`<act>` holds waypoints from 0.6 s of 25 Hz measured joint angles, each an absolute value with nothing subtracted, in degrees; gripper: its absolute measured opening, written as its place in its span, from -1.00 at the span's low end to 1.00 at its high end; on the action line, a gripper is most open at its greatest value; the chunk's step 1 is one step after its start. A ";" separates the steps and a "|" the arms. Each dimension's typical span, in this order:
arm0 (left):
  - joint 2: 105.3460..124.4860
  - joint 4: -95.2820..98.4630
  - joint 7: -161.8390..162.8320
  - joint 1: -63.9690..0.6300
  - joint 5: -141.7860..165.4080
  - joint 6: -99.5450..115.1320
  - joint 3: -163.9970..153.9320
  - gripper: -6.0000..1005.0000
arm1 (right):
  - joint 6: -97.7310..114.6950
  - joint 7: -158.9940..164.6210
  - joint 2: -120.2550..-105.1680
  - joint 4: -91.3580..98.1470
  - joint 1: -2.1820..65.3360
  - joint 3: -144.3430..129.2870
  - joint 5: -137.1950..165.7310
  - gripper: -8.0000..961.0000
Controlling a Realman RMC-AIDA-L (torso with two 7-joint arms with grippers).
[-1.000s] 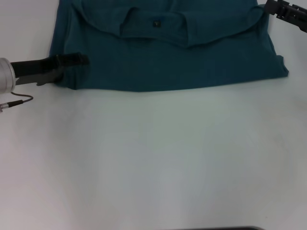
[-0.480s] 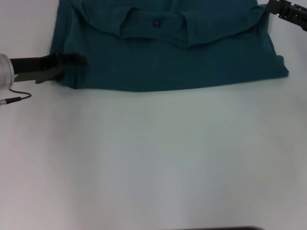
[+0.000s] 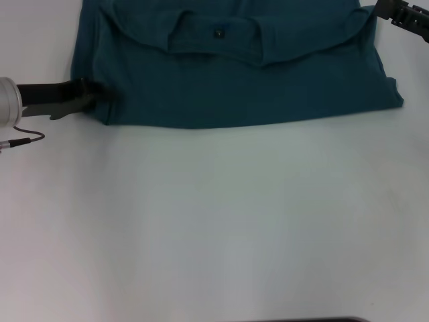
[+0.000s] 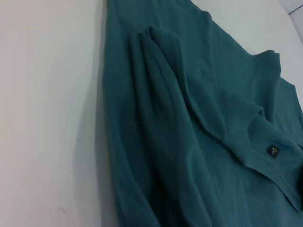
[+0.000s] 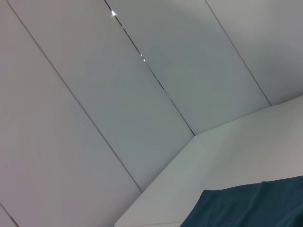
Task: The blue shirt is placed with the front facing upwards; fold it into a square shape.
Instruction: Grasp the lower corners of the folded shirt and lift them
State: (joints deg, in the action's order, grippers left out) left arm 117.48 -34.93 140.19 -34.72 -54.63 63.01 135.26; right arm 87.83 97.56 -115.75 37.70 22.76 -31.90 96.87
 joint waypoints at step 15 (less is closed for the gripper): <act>116.48 -35.23 140.21 -34.31 -54.72 64.96 135.88 -0.93 | 87.44 109.11 -111.95 42.85 23.81 -32.24 108.00 0.75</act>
State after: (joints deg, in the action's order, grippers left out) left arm 116.48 -35.23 140.21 -34.31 -54.72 64.96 135.88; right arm 87.44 109.11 -111.95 42.85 23.81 -32.24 108.00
